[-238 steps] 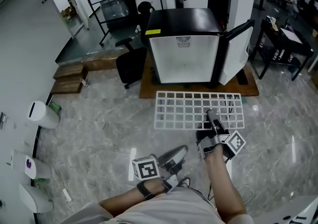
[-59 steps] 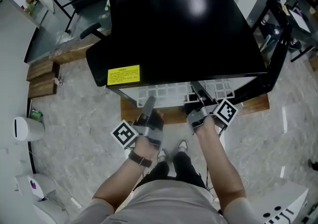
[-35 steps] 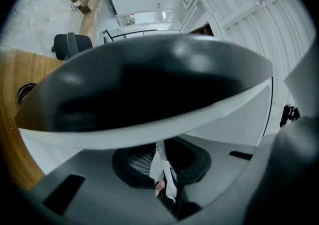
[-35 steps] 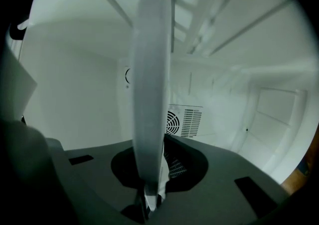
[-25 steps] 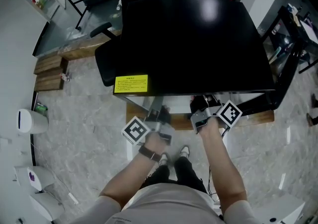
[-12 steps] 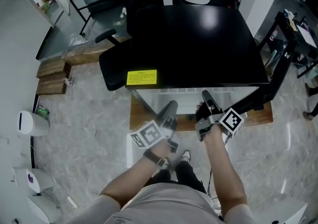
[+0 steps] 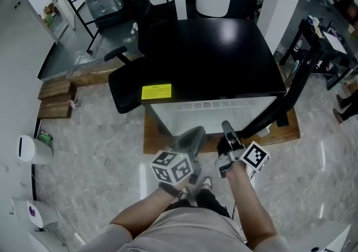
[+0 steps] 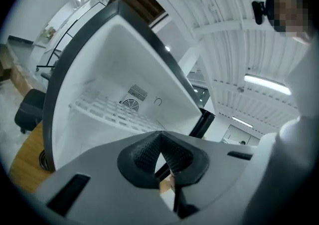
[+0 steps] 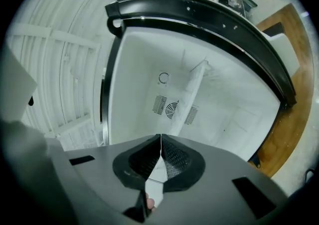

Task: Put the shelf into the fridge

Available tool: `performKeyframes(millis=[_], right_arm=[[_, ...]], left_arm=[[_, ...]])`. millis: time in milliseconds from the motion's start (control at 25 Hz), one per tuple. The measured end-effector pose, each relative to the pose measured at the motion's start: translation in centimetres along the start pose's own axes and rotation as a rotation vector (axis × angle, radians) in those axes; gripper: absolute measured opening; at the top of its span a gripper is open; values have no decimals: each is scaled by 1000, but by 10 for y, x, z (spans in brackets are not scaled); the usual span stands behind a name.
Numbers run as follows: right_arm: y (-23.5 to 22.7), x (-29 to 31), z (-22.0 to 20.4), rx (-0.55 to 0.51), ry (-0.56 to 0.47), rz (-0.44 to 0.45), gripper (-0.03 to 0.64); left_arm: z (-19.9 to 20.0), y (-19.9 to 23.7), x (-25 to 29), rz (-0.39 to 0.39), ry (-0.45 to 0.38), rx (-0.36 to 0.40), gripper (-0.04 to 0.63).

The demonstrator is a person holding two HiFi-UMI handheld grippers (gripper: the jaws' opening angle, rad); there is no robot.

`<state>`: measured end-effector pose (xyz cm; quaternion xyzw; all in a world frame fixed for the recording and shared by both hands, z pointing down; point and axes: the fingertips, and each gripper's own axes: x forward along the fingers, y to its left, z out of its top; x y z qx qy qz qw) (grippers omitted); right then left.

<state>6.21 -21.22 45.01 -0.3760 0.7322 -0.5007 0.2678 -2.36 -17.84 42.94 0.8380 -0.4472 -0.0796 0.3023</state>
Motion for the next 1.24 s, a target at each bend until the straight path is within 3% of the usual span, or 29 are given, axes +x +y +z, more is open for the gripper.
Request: performKeyframes(millis=[480, 1000, 1240], right_arm=[[49, -33, -16, -168, 19, 12, 21], [60, -39, -34, -183, 3, 9, 21], [53, -42, -44, -172, 42, 1, 21]], left_arm=[[-2, -45, -39, -93, 7, 72, 6], [6, -45, -56, -100, -17, 118, 6], [-4, -40, -63, -69, -29, 83, 6]])
